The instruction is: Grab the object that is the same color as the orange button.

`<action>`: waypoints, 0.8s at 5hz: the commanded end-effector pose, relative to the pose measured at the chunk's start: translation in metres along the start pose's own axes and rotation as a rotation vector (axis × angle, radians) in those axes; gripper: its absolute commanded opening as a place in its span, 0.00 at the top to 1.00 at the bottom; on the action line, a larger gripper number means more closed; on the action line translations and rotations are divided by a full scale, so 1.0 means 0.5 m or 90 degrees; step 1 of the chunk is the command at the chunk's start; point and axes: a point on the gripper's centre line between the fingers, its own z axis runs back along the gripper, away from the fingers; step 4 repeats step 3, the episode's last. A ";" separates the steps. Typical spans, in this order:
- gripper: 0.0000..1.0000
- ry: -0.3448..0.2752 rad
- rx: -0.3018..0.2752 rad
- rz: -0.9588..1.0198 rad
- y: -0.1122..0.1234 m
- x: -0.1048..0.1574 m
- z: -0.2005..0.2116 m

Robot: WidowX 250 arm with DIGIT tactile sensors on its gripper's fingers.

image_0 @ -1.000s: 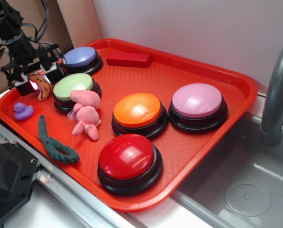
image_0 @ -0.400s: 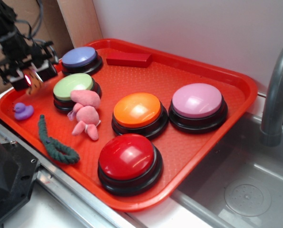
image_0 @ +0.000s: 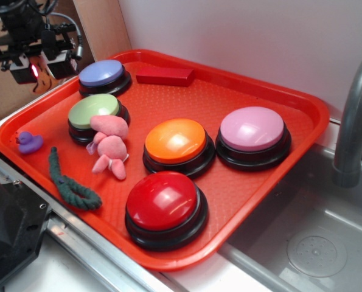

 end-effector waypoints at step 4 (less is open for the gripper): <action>1.00 0.109 -0.044 -0.287 -0.132 -0.145 0.056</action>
